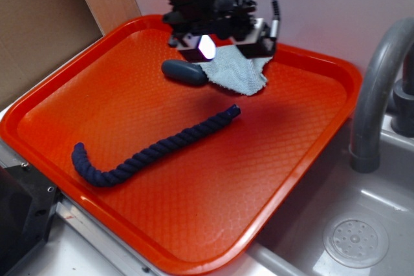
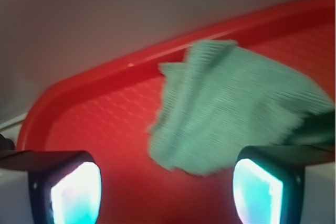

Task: Grab the blue cloth.

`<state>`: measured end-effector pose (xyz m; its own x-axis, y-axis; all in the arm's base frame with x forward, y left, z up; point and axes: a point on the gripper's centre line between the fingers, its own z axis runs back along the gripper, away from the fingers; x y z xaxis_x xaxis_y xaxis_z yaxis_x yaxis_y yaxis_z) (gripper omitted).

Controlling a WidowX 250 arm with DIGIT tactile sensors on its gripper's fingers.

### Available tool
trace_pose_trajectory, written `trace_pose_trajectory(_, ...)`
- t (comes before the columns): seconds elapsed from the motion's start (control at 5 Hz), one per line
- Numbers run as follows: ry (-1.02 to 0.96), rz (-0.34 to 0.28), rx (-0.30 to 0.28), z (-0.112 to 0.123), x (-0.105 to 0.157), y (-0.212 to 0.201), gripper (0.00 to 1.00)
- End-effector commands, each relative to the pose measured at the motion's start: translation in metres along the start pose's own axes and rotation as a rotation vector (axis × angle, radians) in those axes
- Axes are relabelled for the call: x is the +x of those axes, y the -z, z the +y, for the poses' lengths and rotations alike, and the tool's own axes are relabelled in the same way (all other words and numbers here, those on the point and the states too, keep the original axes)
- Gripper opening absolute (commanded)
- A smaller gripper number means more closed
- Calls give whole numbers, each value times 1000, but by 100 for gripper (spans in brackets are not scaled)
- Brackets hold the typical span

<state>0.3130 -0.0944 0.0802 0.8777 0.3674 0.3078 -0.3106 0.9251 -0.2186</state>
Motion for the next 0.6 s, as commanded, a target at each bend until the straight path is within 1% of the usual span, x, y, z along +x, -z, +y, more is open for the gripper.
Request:
trace_pose_trajectory(0.0, 29, -40, 84, -17, 29, 28, 100)
trace_pose_trajectory(0.2, 30, -15, 188, -9, 32, 60, 100)
trace_pose_trajectory(0.4, 33, -21, 265, -8, 34, 74, 91)
